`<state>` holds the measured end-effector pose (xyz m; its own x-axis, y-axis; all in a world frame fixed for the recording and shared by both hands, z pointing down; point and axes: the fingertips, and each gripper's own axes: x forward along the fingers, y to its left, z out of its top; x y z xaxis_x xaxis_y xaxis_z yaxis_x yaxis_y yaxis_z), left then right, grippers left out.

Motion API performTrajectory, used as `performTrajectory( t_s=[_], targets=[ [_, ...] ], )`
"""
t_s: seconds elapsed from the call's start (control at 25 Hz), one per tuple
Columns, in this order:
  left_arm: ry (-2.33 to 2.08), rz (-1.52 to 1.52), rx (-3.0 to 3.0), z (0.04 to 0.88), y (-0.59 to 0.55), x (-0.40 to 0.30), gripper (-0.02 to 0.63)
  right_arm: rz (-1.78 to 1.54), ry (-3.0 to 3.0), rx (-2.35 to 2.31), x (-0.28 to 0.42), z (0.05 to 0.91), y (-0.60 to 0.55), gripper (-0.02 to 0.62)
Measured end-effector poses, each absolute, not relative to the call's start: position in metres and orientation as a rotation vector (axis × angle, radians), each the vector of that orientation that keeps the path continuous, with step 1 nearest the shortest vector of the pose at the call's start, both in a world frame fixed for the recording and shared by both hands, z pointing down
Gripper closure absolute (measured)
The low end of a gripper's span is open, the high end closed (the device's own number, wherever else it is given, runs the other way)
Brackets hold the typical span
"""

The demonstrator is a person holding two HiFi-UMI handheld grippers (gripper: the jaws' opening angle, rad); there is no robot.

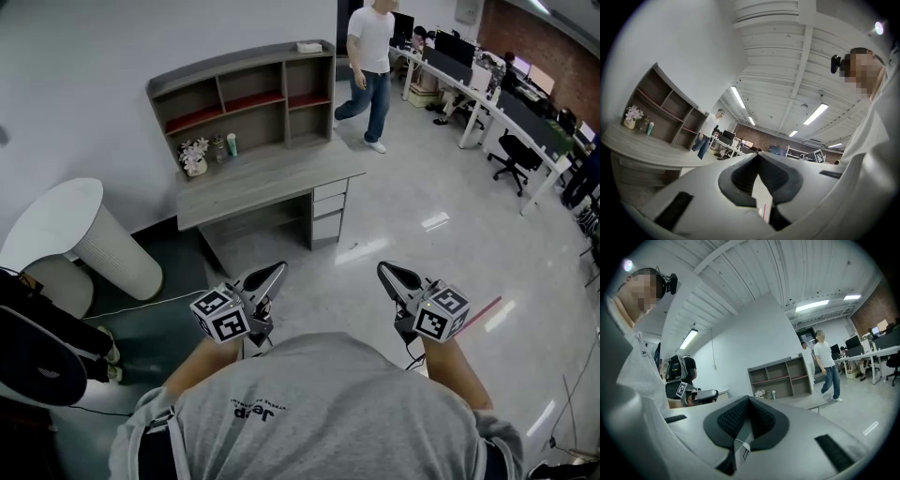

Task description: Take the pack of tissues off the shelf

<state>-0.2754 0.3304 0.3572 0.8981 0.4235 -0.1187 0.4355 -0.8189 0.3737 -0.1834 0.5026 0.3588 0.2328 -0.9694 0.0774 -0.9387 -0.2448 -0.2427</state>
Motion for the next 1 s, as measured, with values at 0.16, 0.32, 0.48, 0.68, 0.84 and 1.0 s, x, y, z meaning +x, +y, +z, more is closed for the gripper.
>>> performTrajectory(
  t_s=[0.16, 0.32, 0.48, 0.68, 0.84, 1.0],
  targets=[
    [0.632, -0.025, 2.672, 0.357, 0.331, -0.272, 0.588, -0.330, 1.830, -2.337, -0.179, 0.362, 0.503, 0.583],
    [0.620, -0.029, 2.665, 0.357, 0.315, -0.262, 0.588, -0.333, 1.827, -2.339, -0.171, 0.365, 0.492, 0.583],
    [0.629, -0.026, 2.641, 0.365, 0.291, -0.248, 0.588, -0.352, 1.823, -2.351, -0.158, 0.372, 0.467, 0.583],
    [0.671, -0.034, 2.622, 0.379, 0.236, -0.218, 0.588, -0.356, 1.805, -2.393, -0.129, 0.380, 0.416, 0.583],
    [0.738, -0.047, 2.612, 0.379, 0.181, -0.184, 0.588, -0.355, 1.774, -2.408, -0.098, 0.377, 0.354, 0.583],
    [0.778, -0.042, 2.598, 0.371, 0.127, -0.150, 0.588, -0.355, 1.788, -2.414, -0.068, 0.367, 0.286, 0.583]
  ],
)
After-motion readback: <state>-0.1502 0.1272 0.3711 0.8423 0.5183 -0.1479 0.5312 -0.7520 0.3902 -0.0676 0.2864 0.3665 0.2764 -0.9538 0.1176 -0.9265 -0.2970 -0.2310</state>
